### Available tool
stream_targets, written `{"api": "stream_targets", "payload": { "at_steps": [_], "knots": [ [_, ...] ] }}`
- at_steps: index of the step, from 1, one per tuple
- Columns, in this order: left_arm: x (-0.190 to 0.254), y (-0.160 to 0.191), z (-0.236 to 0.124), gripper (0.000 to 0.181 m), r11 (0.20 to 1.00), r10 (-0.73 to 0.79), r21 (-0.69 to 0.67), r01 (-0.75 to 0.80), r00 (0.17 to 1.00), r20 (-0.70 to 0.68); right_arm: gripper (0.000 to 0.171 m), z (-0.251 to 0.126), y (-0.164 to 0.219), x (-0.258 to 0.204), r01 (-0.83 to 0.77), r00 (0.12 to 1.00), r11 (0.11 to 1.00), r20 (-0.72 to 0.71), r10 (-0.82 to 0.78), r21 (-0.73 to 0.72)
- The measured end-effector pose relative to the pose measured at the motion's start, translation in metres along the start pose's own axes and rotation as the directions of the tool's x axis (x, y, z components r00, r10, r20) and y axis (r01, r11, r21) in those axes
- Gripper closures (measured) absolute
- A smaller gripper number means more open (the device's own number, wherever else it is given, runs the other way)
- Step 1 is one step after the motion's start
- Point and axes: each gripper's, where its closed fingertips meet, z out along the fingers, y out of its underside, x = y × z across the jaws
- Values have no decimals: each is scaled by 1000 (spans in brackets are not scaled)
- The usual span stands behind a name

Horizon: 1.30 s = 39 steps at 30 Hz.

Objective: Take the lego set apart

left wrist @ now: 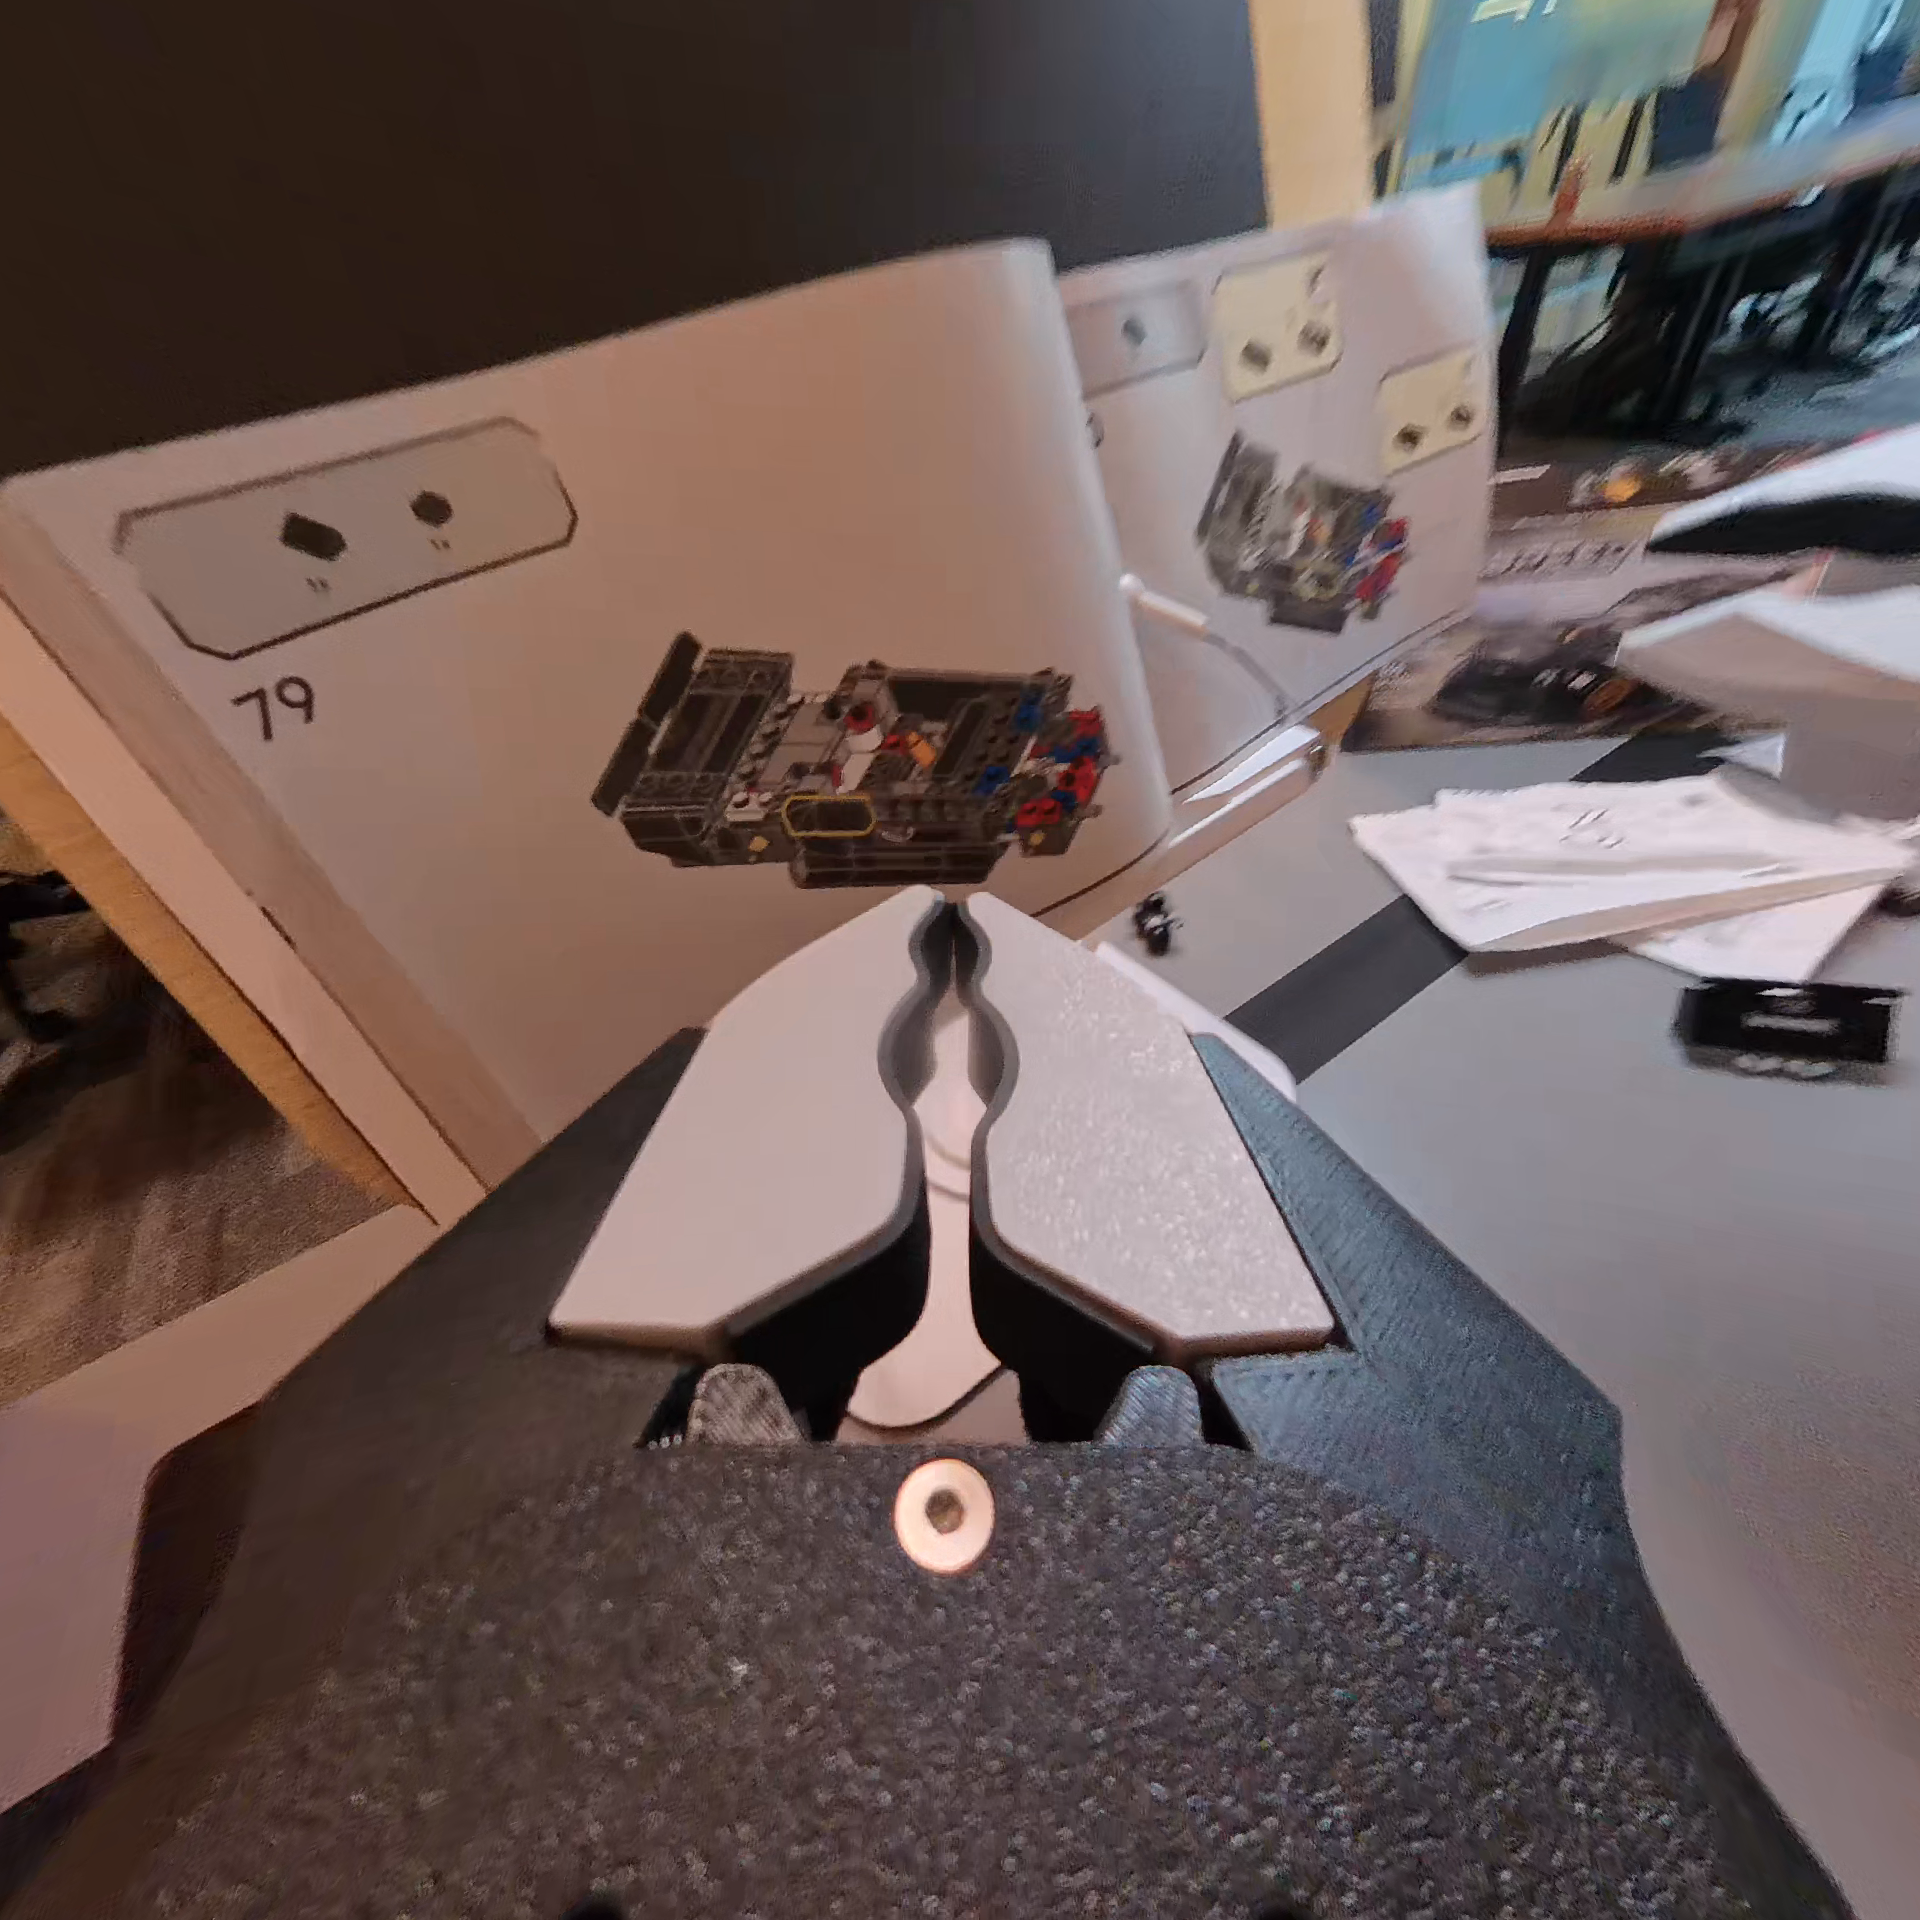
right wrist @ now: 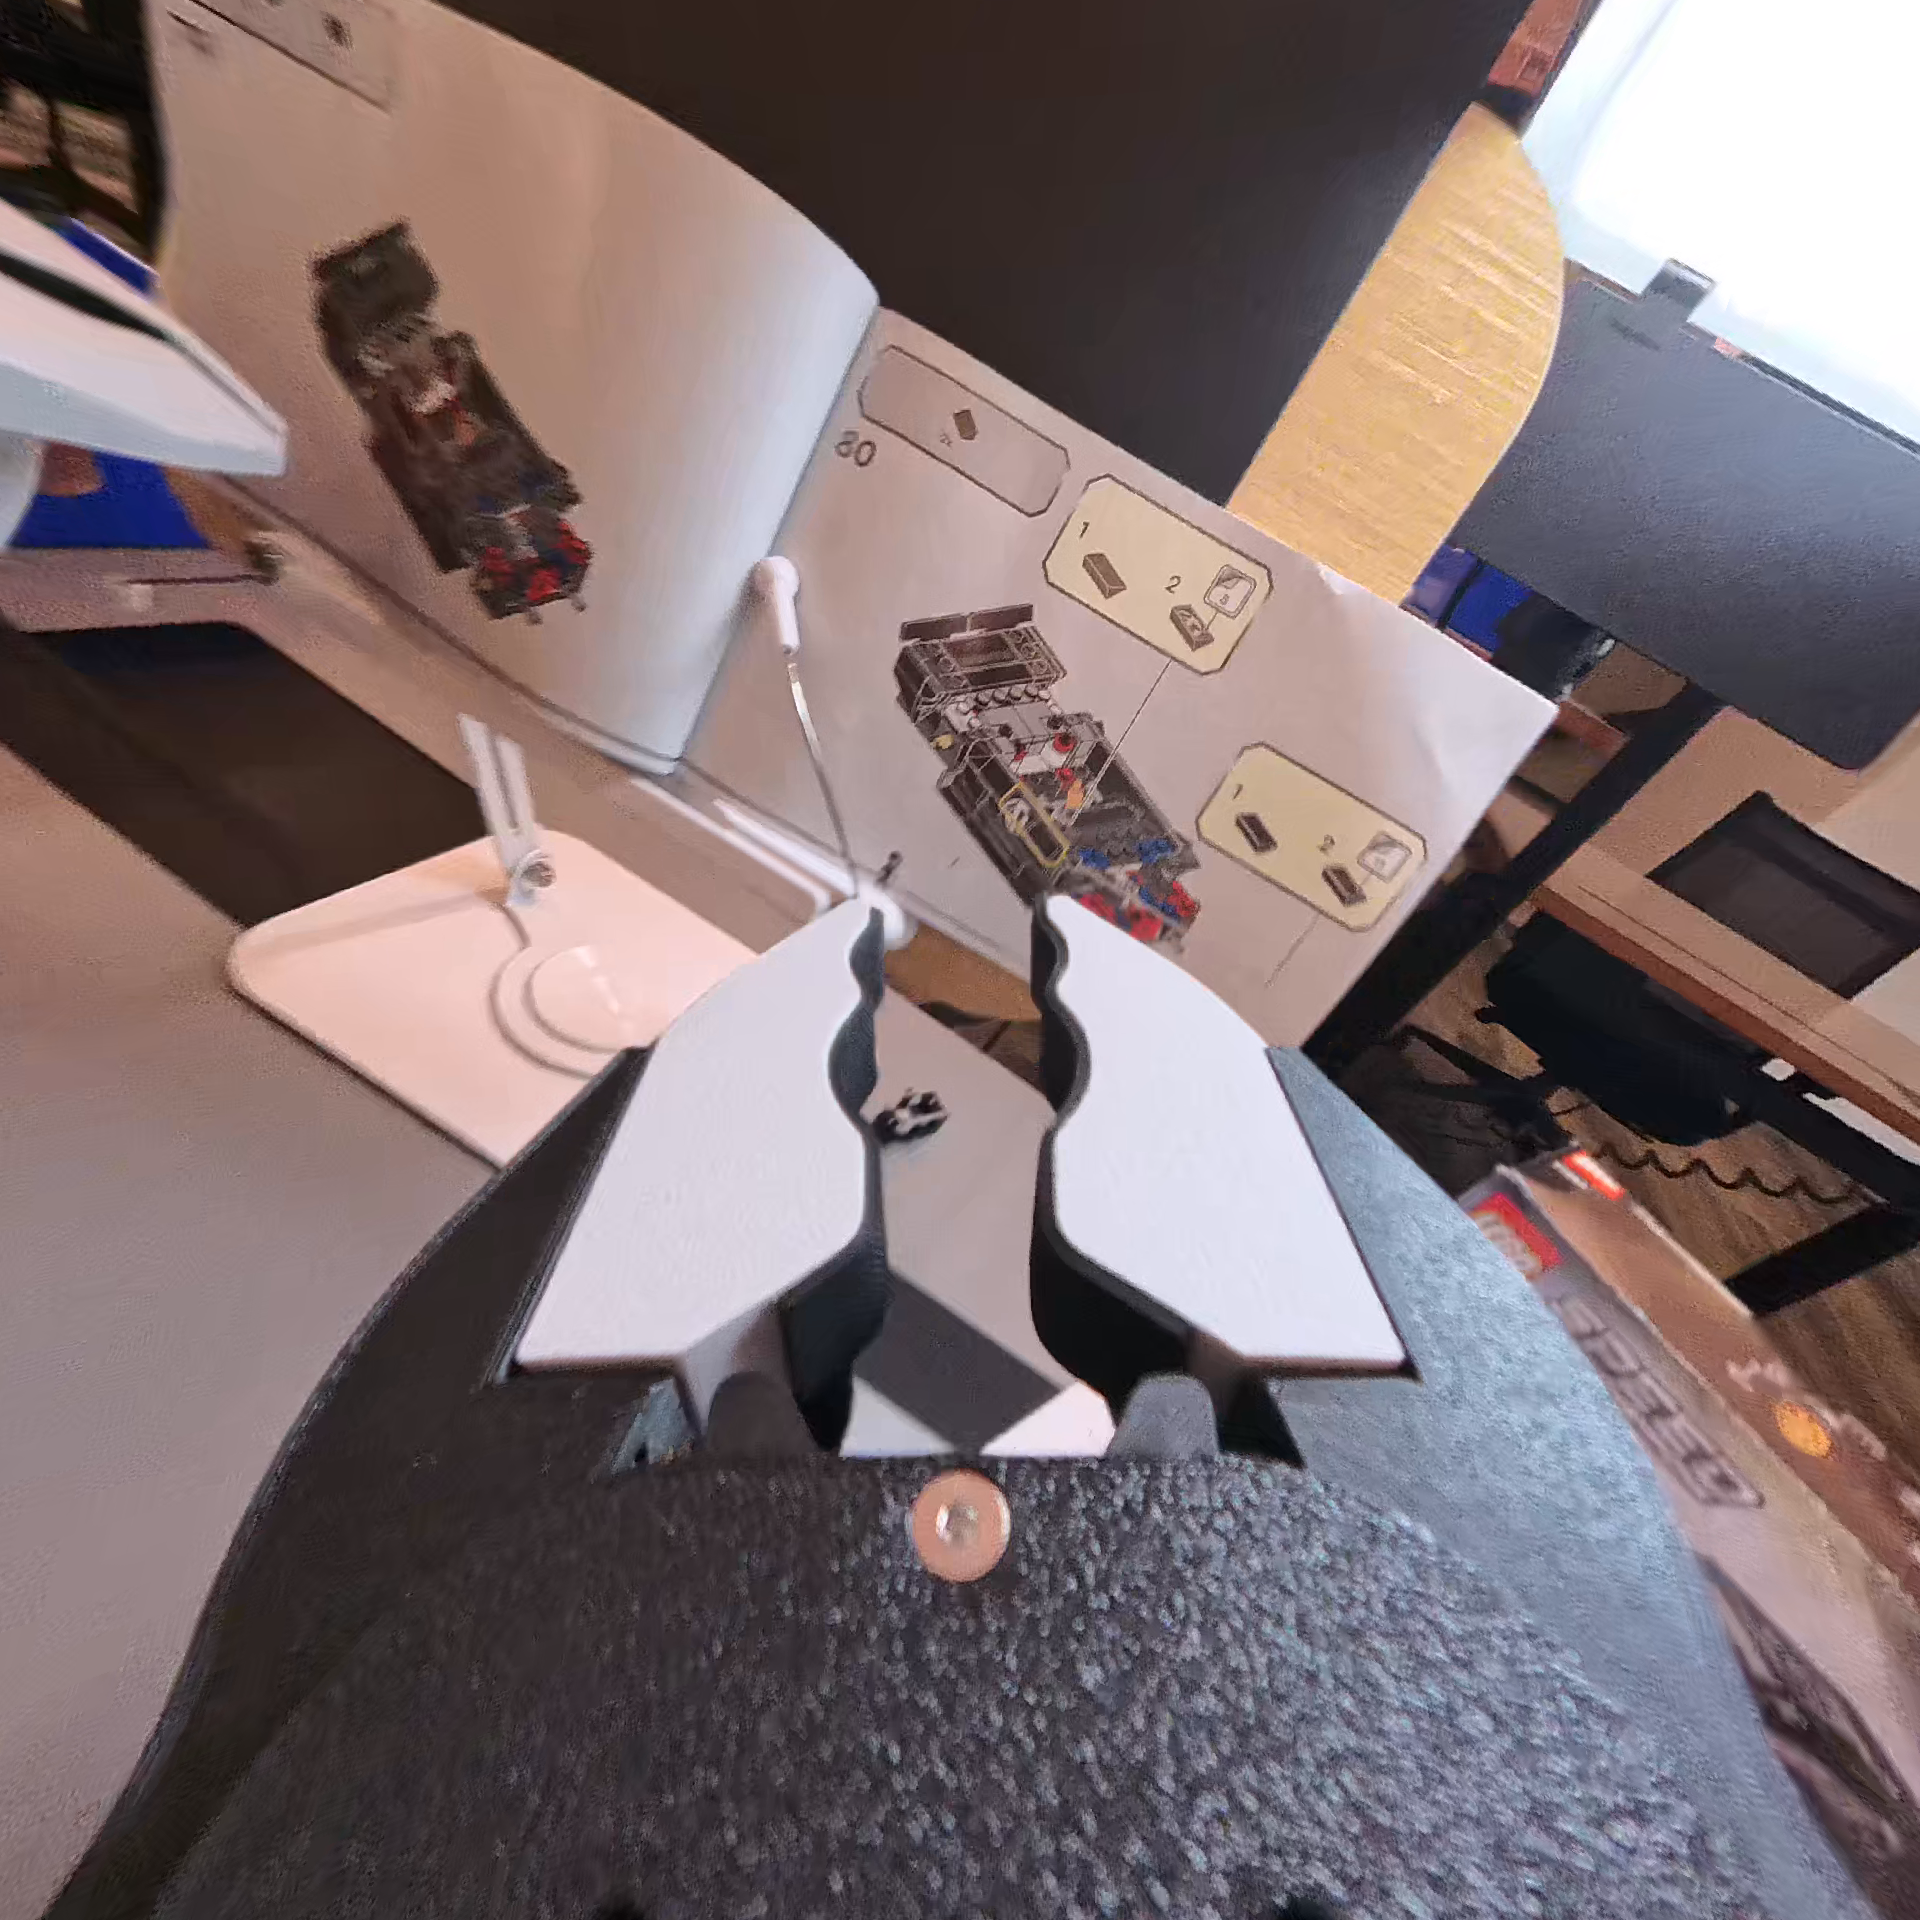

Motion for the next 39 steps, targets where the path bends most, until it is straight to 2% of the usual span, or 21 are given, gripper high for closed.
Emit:
{"api": "stream_targets", "payload": {
  "at_steps": [4, 8, 11, 14, 19, 25, 32, 39],
  "knots": [
    [25, -18, -33, 180, 994, 5, 112, 0, 999, -44, 141, -49, 7, -15, -40, 997, 999, 64, 40, 6],
    [52, -16, -62, 179, 990, 8, 140, 6, 995, -98, 143, -97, 17, -25, -92, 992, 996, 92, 91, 7],
    [65, -8, -81, 181, 990, 16, 143, -1, 994, -107, 161, -125, 29, -31, -150, 983, 989, 106, 151, -15],
    [74, -1, -96, 181, 988, -23, 153, 39, 994, -103, 171, -143, 35, -35, -202, 974, 979, 100, 202, -9],
    [89, 17, -116, 181, 989, -34, 144, 46, 996, -88, 171, -153, 40, -35, -284, 958, 957, 63, 280, 61],
    [105, 63, -133, 181, 993, -59, 96, 65, 996, -61, 171, -157, 51, -49, -242, 969, 965, 79, 235, 103],
    [134, 105, -131, 181, 1000, 23, 10, -22, 983, -180, 171, -151, 65, -69, -169, 975, 983, 162, 155, 73],
    [132, 114, -130, 175, 1000, -14, 12, 17, 970, -244, 169, -148, 75, -81, -120, 975, 992, 194, 110, 41]
  ]
}}
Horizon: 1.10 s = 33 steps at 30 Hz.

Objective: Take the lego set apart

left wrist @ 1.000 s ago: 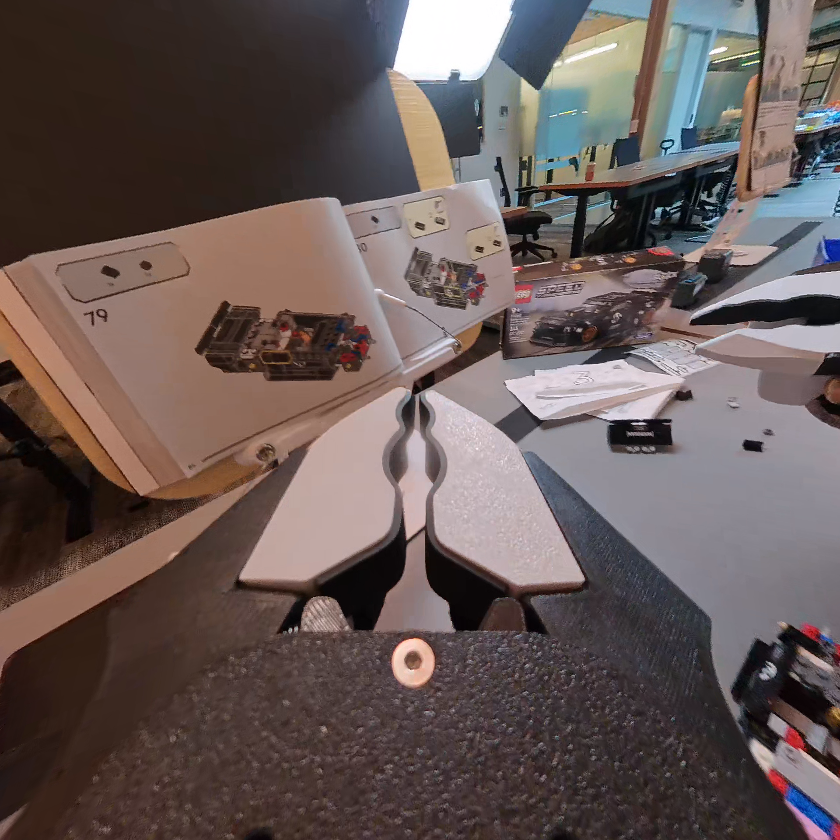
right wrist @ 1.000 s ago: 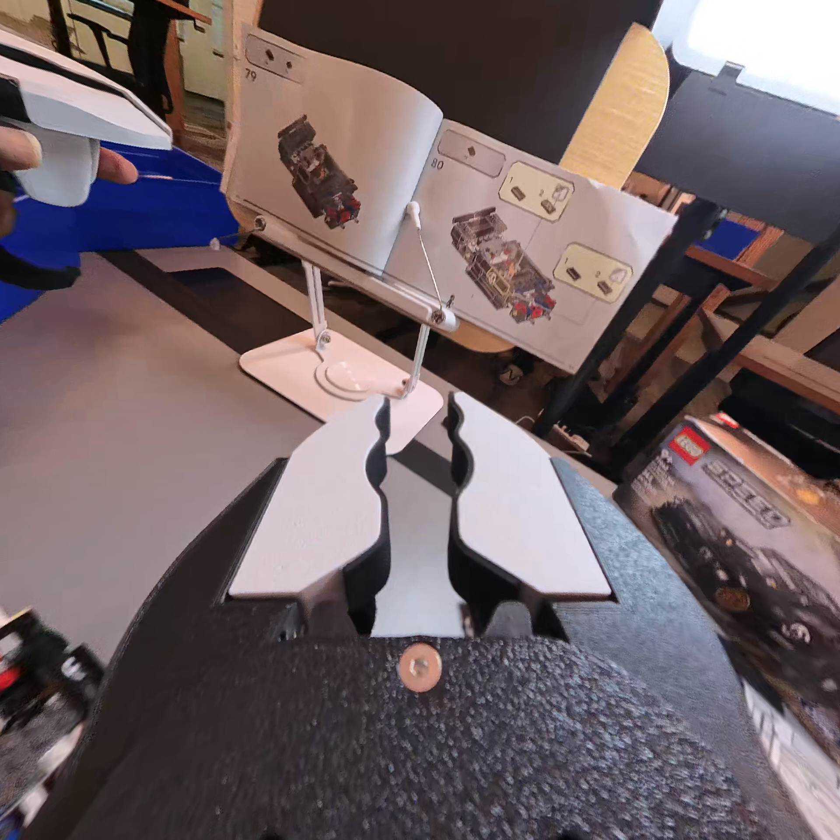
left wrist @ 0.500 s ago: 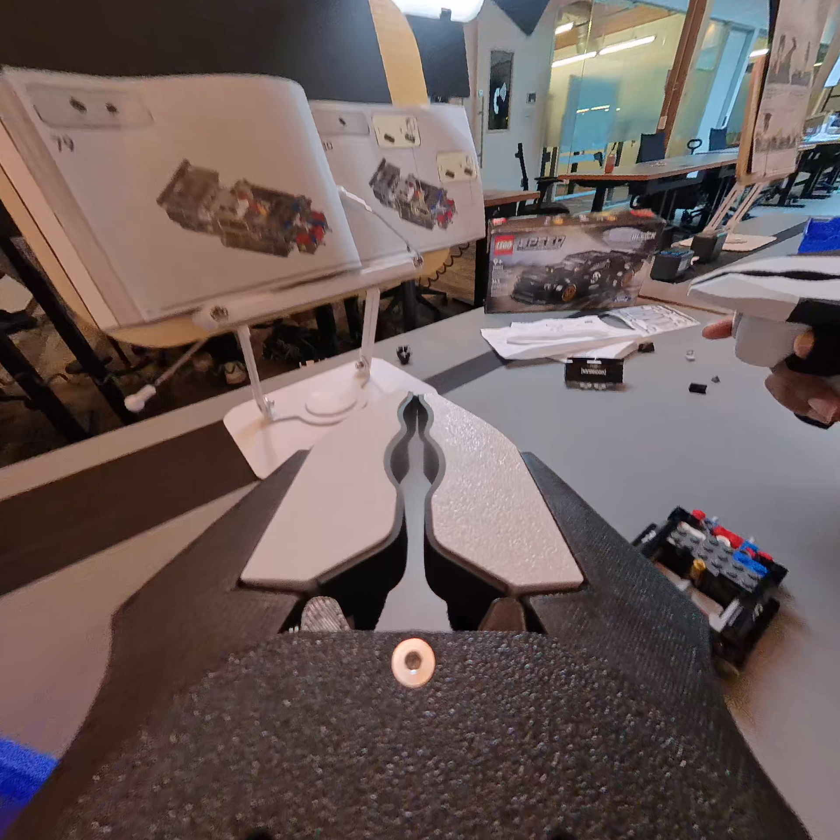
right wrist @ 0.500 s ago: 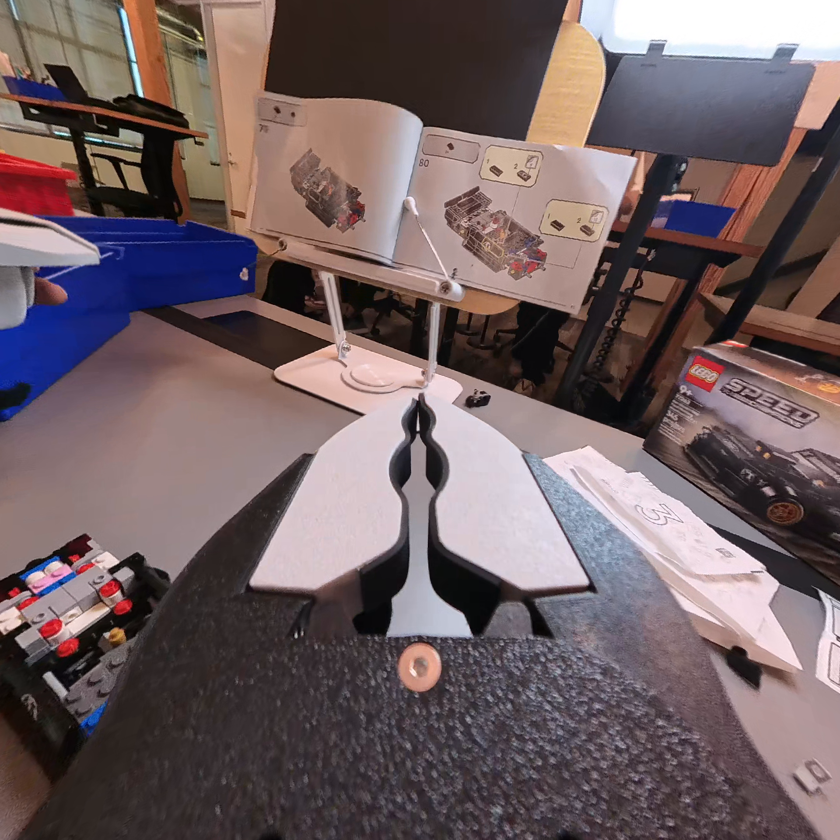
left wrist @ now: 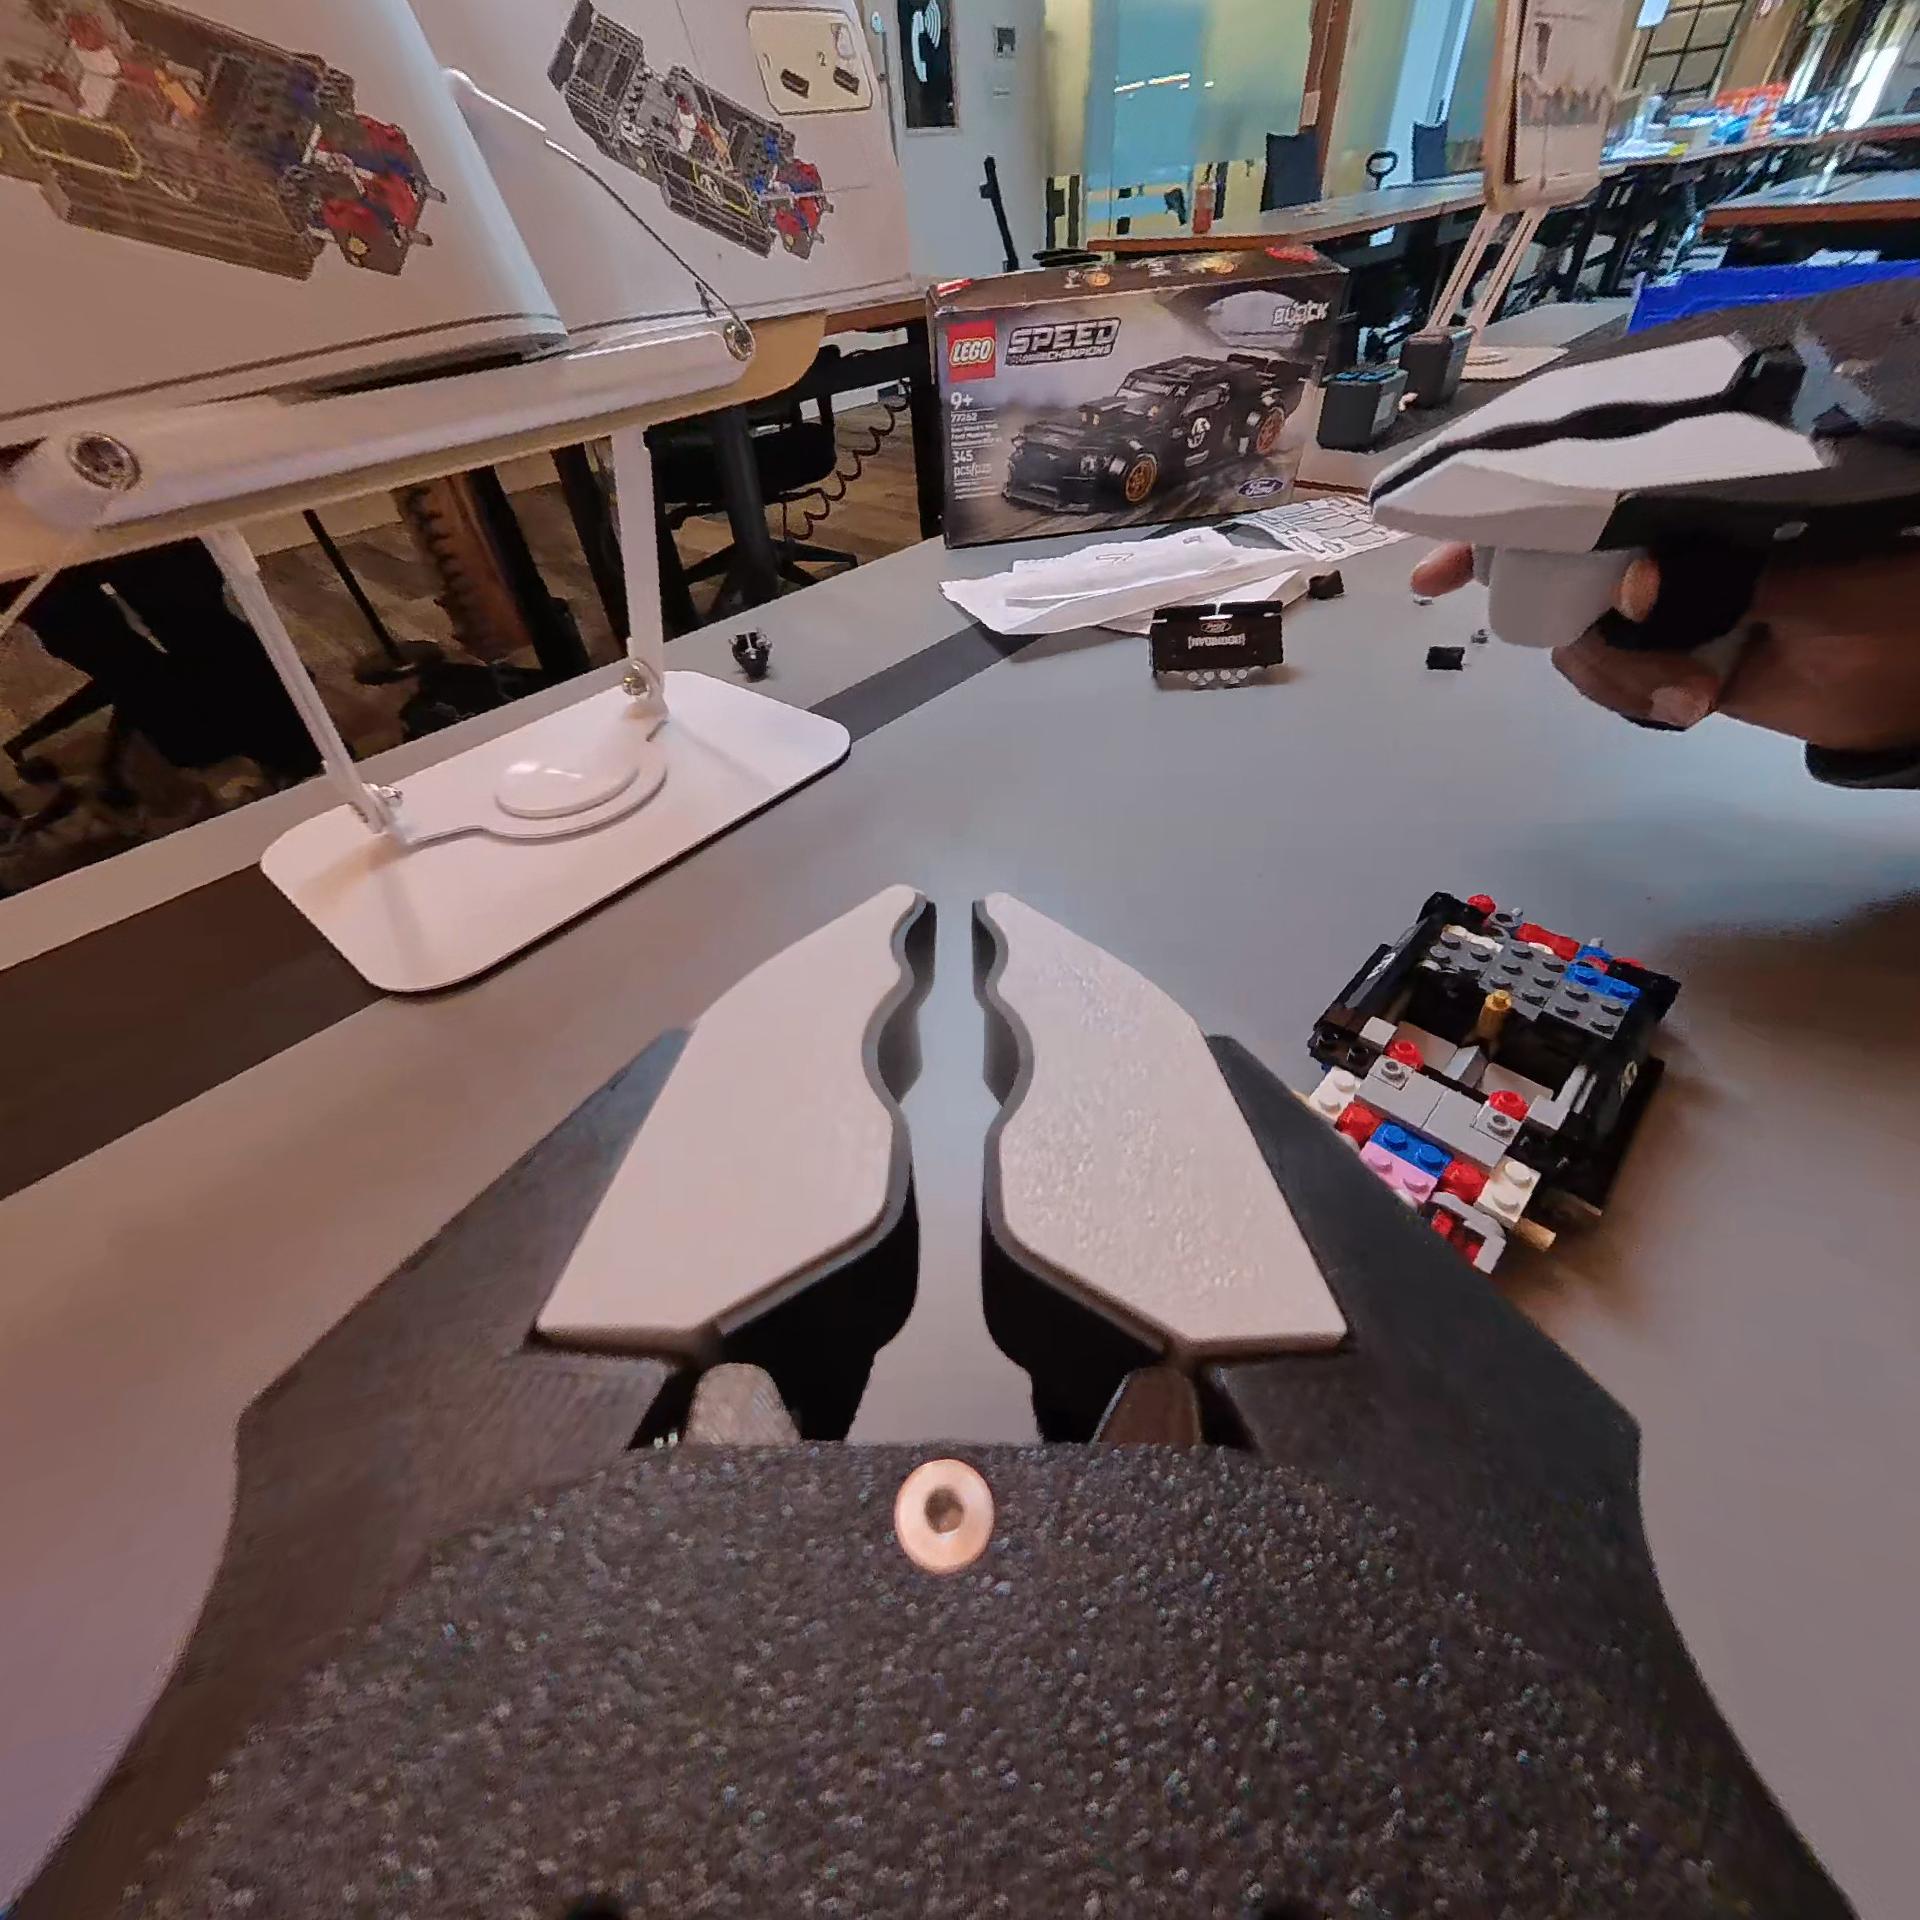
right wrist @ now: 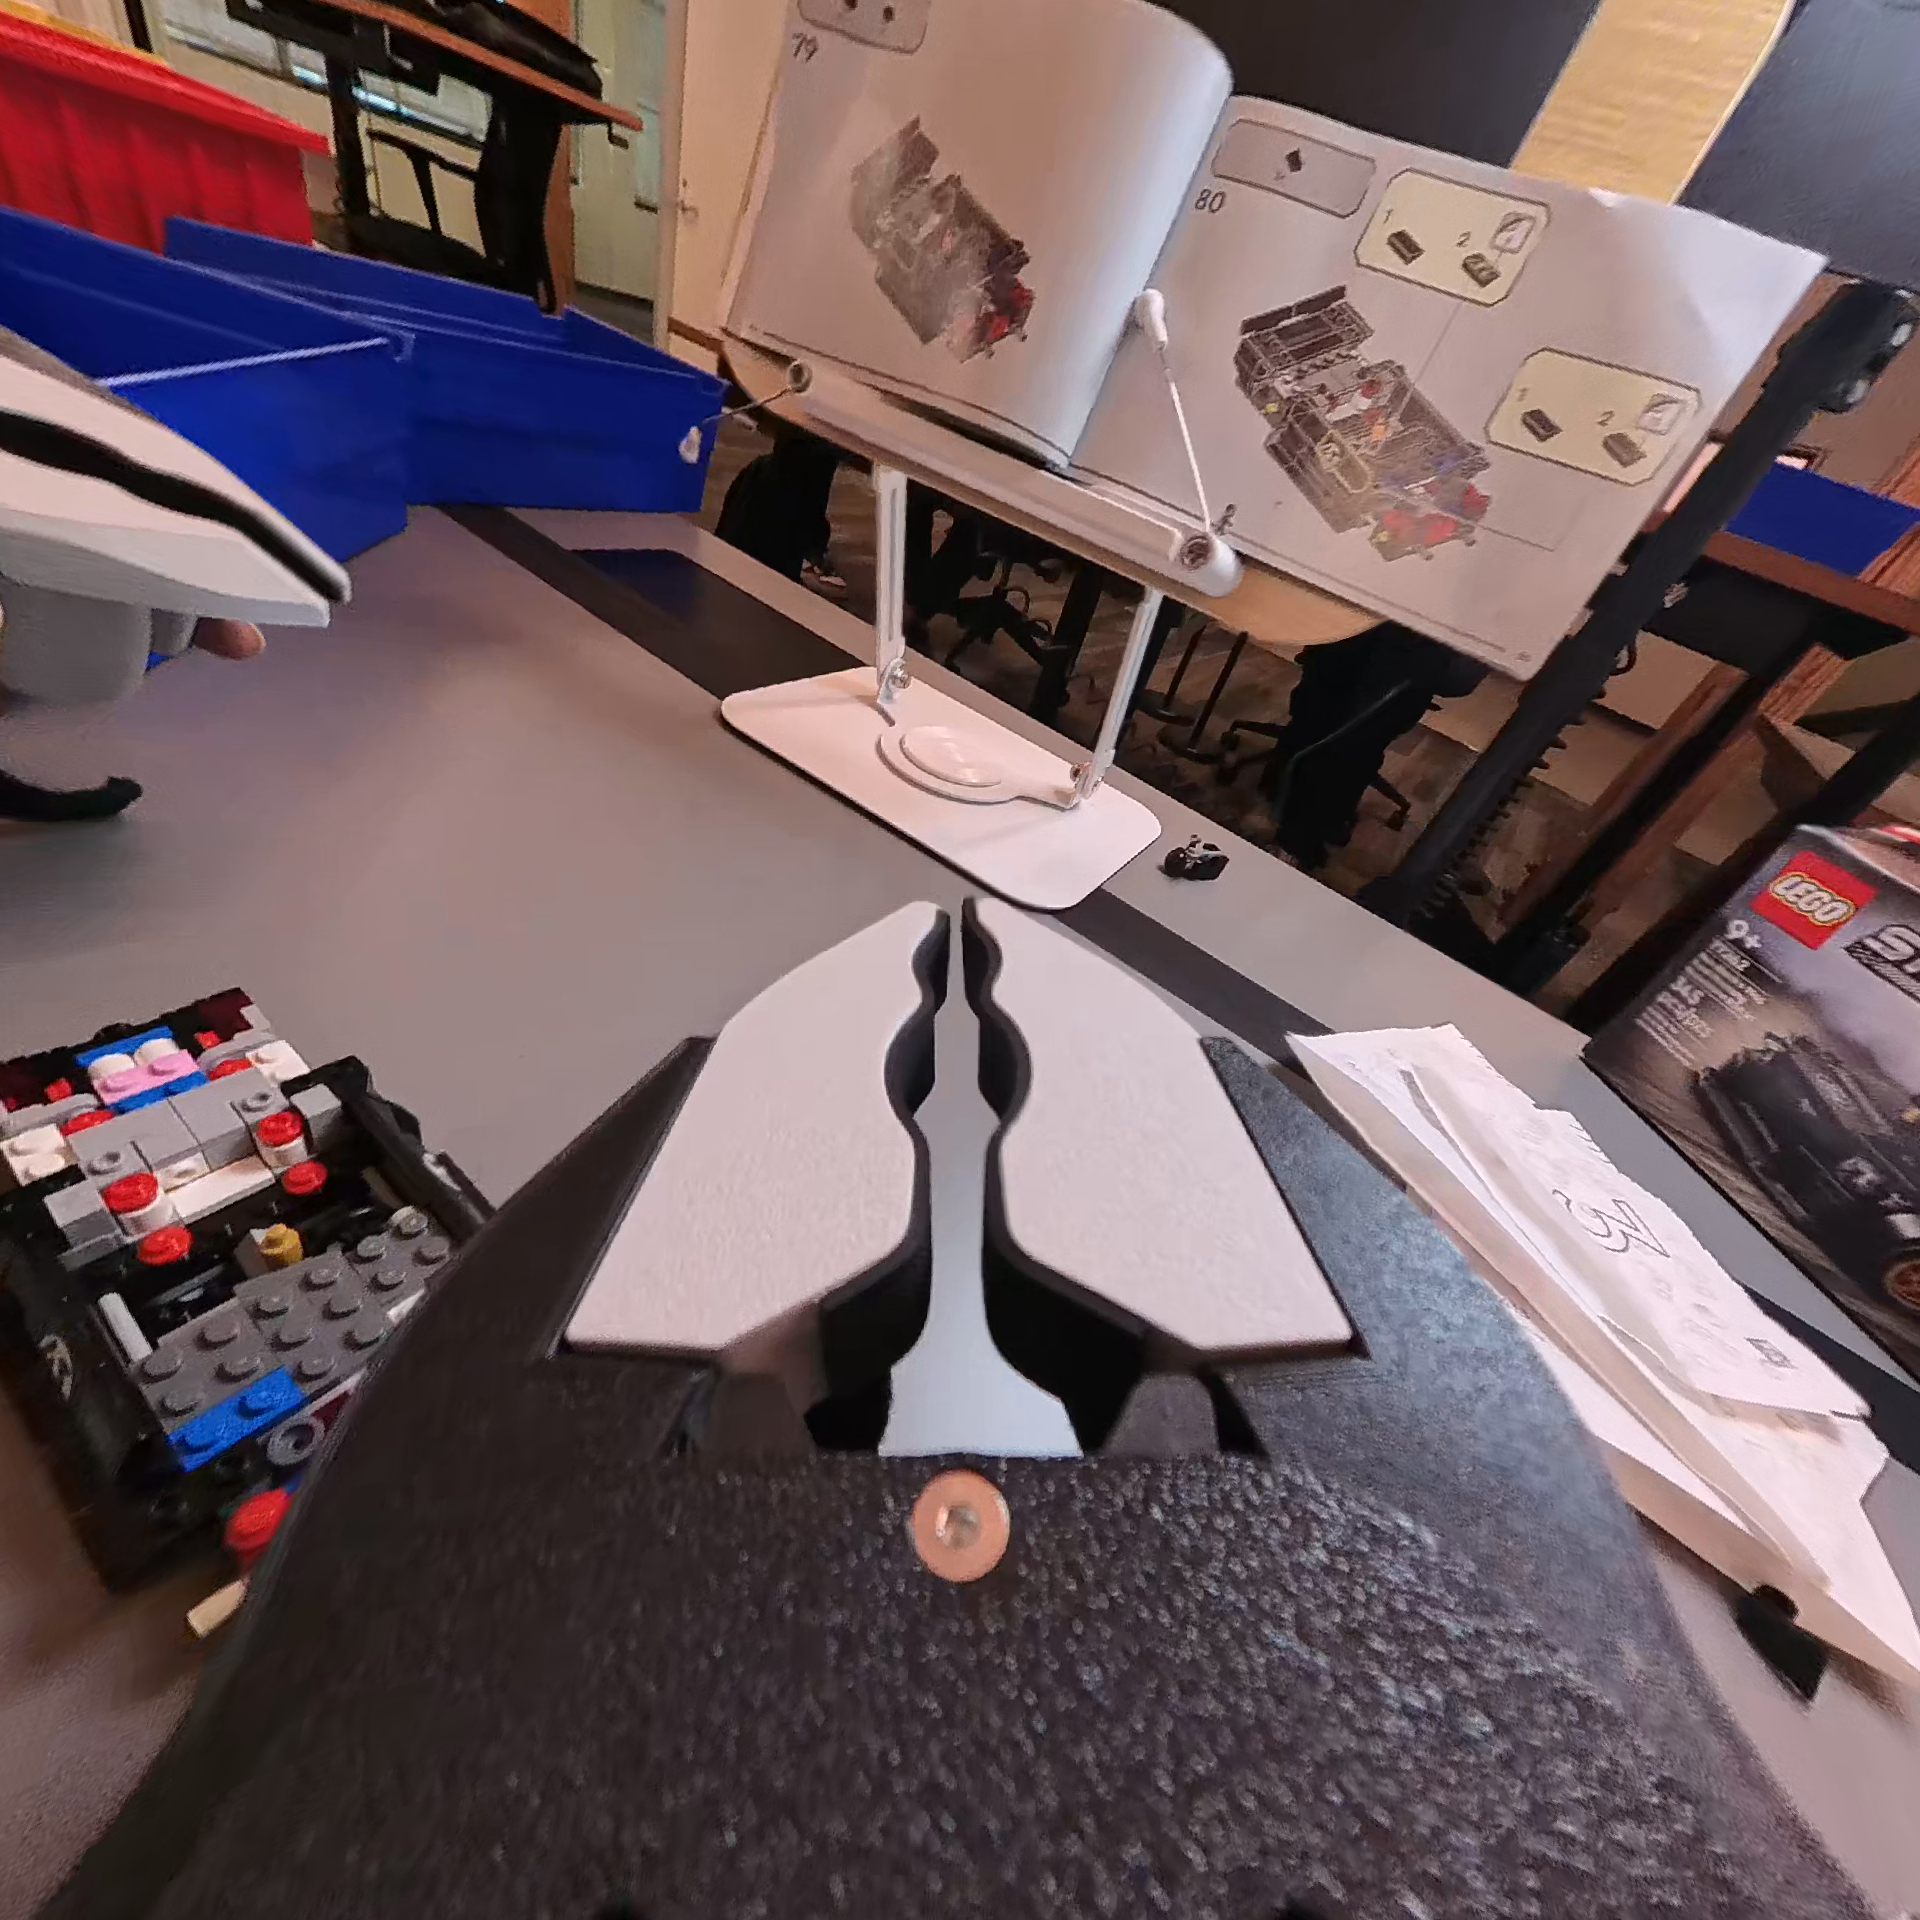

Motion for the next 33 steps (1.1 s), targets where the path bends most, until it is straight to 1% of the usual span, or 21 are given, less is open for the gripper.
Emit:
{"api": "stream_targets", "payload": {
  "at_steps": [3, 9, 19, 24, 27, 31, 33],
  "knots": [
    [1, 2, 0, 173, 1000, 21, -4, -21, 1000, -2, 166, 1, 0, -12, 41, 999, 999, 30, -41, 0],
    [5, 6, 3, 172, 999, 32, -18, -33, 999, -16, 158, 4, 2, -27, 57, 995, 998, 82, -57, -4],
    [11, 9, 5, 171, 998, 51, -29, -52, 998, -35, 158, 6, 7, -35, 96, 992, 995, 88, -94, -20],
    [13, 10, 6, 170, 997, 64, -33, -65, 997, -41, 158, 6, 10, -30, 70, 994, 997, 82, -68, -28],
    [16, 12, 7, 164, 997, 57, -39, -59, 997, -59, 158, 6, 10, -31, 71, 993, 997, 95, -68, -32],
    [26, 16, 11, 148, 997, 3, -79, -13, 991, -134, 158, 5, 8, -38, 86, 987, 995, 142, -78, -49],
    [34, 20, 13, 142, 995, -21, -100, 3, 984, -178, 156, 4, 10, -43, 93, 980, 993, 182, -78, -78]
  ]
}}
